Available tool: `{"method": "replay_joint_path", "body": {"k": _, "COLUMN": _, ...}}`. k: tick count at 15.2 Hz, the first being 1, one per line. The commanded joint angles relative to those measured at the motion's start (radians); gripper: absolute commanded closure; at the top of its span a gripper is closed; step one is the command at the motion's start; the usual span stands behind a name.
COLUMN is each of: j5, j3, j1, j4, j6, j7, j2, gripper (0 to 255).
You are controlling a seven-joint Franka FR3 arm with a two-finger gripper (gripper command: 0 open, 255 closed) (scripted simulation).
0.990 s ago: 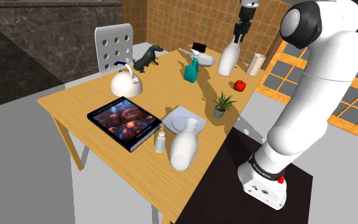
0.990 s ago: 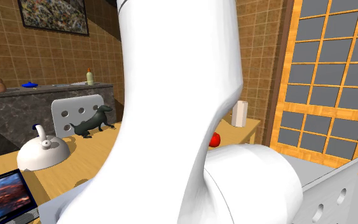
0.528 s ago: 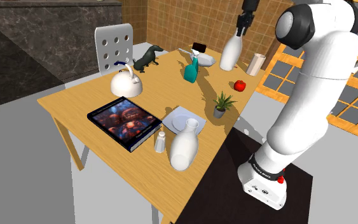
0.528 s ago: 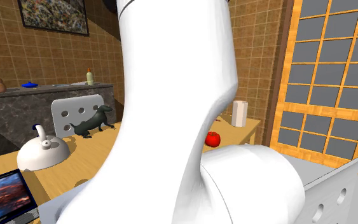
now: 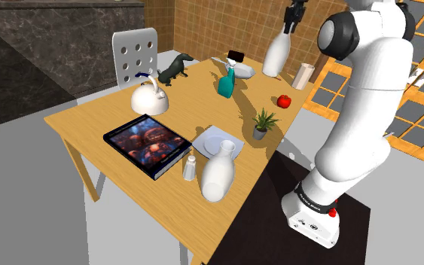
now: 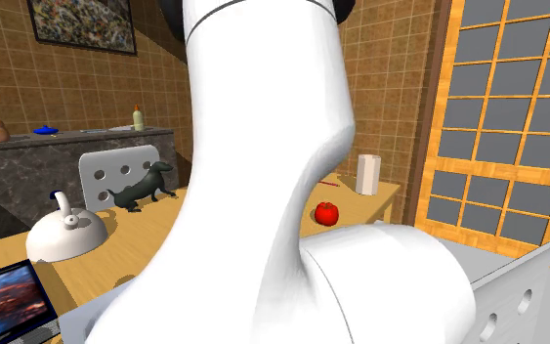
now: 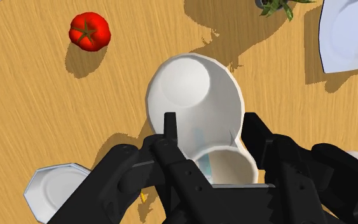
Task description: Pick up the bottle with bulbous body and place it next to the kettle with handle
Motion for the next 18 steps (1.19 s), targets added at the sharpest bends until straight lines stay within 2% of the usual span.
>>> {"method": "replay_joint_path", "body": {"k": 1, "j5": -0.008, "j3": 0.005, "j1": 0.024, "j4": -0.012, "j6": -0.005, "j7": 0.024, "j2": -0.017, "gripper": 255}}
{"method": "replay_joint_path", "body": {"k": 5, "j5": -0.046, "j3": 0.03, "j1": 0.123, "j4": -0.119, "j6": 0.024, "j7": 0.125, "j2": -0.096, "gripper": 255}}
{"method": "replay_joint_path", "body": {"k": 9, "j5": -0.07, "j3": 0.063, "j1": 0.204, "j4": -0.182, "j6": 0.037, "j7": 0.226, "j2": -0.146, "gripper": 255}}
{"method": "replay_joint_path", "body": {"k": 18, "j5": -0.082, "j3": 0.143, "j1": 0.349, "j4": -0.208, "j6": 0.03, "j7": 0.445, "j2": -0.173, "gripper": 255}}
